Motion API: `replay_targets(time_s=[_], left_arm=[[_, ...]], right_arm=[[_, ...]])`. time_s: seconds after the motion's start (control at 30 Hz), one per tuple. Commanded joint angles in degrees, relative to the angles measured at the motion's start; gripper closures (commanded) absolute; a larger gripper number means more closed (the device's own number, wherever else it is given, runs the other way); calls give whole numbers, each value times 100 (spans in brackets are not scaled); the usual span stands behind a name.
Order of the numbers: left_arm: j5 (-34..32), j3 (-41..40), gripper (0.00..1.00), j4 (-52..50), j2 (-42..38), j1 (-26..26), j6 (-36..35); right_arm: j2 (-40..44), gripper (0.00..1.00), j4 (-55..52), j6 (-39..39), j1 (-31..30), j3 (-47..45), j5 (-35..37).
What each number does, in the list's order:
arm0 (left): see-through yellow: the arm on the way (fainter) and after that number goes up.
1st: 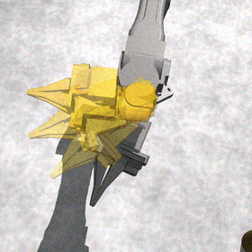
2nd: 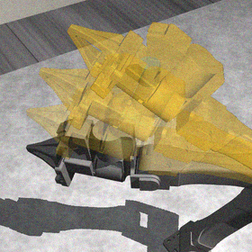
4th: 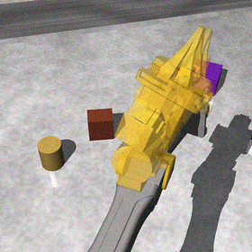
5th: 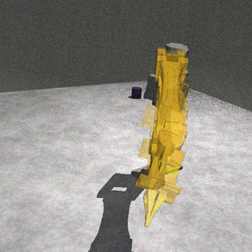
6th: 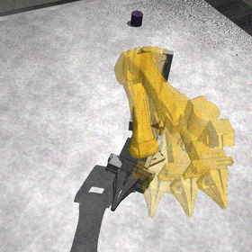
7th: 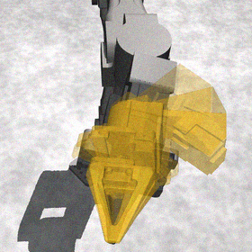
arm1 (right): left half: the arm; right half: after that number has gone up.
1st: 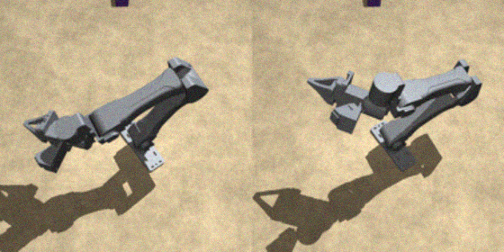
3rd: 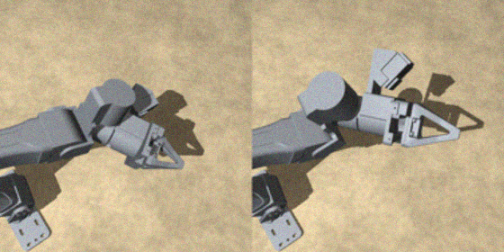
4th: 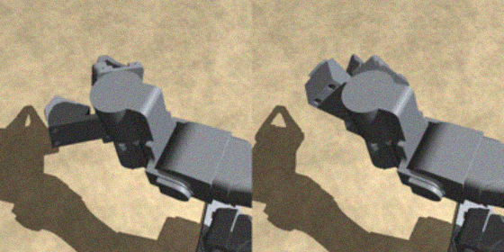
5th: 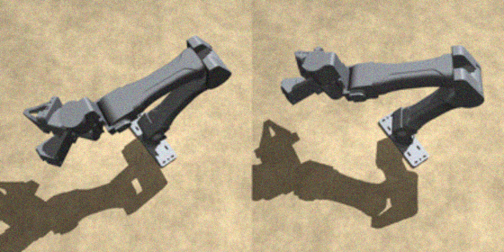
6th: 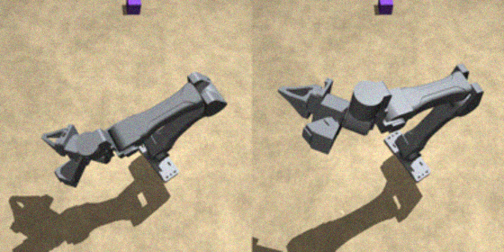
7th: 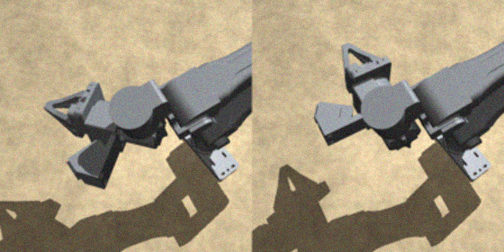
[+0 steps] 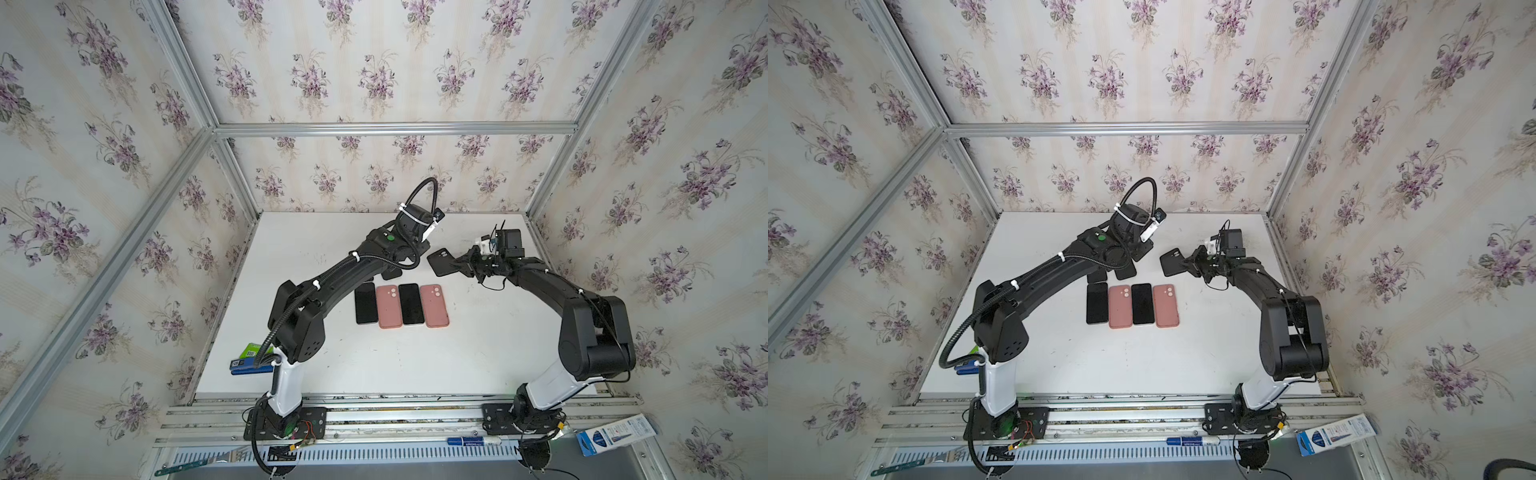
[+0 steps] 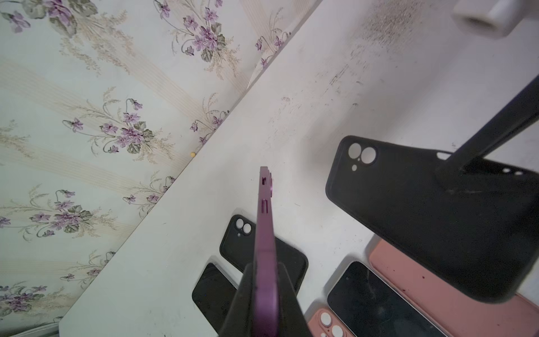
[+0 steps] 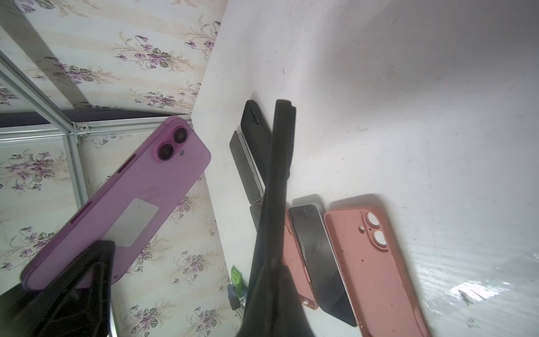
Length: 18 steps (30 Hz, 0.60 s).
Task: Take the phone out of the phone case
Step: Place the phone at the top-center of the table.
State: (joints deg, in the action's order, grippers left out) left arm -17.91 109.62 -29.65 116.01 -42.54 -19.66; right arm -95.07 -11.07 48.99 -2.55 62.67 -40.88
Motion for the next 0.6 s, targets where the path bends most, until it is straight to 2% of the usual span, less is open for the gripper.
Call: replay_targets(time_s=[0.0, 0.57], left_arm=[[-214, 258, 99, 239, 256, -43, -437], [-815, 390, 96, 296, 1369, -281, -1066]], right_arm=[[-249, 100, -833, -535, 121, 437, -25], [-1247, 100, -1254, -913, 292, 1388, -263]])
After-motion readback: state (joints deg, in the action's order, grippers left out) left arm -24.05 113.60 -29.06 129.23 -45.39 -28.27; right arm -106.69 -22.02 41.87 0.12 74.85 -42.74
